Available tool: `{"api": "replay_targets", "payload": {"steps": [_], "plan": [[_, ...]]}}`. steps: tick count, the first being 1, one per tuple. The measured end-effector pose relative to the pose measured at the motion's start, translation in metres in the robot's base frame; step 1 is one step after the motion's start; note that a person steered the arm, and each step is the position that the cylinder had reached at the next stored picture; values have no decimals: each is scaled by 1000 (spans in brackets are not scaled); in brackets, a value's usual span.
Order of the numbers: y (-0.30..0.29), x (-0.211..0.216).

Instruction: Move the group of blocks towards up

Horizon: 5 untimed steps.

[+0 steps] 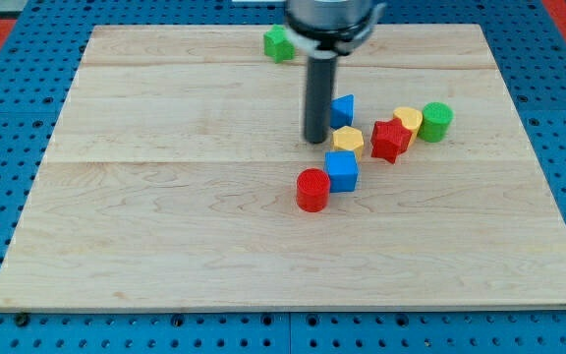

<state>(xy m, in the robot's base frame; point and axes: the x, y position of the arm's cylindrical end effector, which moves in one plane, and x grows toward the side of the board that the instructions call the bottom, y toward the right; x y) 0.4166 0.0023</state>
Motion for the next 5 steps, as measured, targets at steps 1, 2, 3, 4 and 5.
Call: {"api": "replay_targets", "payload": {"steps": [1, 2, 3, 4, 5], "plan": [[-15, 15], [-21, -34], [36, -60], [61, -38], [-7, -1]]}}
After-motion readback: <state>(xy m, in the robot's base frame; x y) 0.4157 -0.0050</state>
